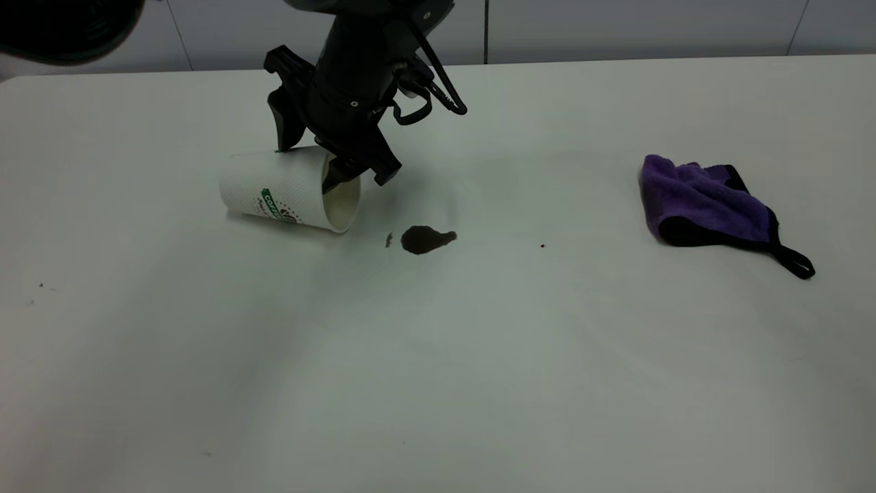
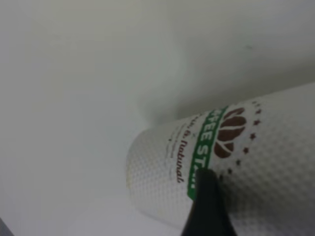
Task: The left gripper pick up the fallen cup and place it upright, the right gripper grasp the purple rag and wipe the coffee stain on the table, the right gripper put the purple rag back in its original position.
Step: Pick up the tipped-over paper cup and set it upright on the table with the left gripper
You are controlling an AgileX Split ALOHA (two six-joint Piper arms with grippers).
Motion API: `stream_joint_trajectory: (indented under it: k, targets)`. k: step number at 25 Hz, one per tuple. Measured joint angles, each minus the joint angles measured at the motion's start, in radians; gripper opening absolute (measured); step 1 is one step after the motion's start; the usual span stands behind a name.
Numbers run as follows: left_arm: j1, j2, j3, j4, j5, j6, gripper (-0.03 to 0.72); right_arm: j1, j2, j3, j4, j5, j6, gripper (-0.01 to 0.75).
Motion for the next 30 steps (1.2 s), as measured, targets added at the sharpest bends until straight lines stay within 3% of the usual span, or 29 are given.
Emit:
stream_joint_trajectory:
  k: [3,7,9,13,20,25,30]
  targets:
    - [0.000,0.006,-0.002,0.056,0.005,-0.008,0.414,0.000,0.000,0.000,0.000,0.000,0.000,0.571]
    - [0.001,-0.008,-0.065,0.090,0.073,0.042,0.097,0.000,0.000,0.000,0.000,0.000,0.000,0.571]
    - [0.009,-0.040,-0.113,0.029,0.096,0.092,0.029,0.000,0.000,0.000,0.000,0.000,0.000,0.571]
    - [0.065,-0.147,-0.190,-0.228,0.103,0.248,0.012,0.000,0.000,0.000,0.000,0.000,0.000,0.571]
    - [0.293,-0.211,-0.203,-0.698,0.103,0.551,0.012,0.000,0.000,0.000,0.000,0.000,0.000,0.571]
    - [0.406,-0.145,-0.203,-0.886,0.073,0.710,0.018,0.000,0.000,0.000,0.000,0.000,0.000,0.571]
    - [0.441,-0.069,-0.203,-1.006,-0.017,0.819,0.043,0.000,0.000,0.000,0.000,0.000,0.000,0.571]
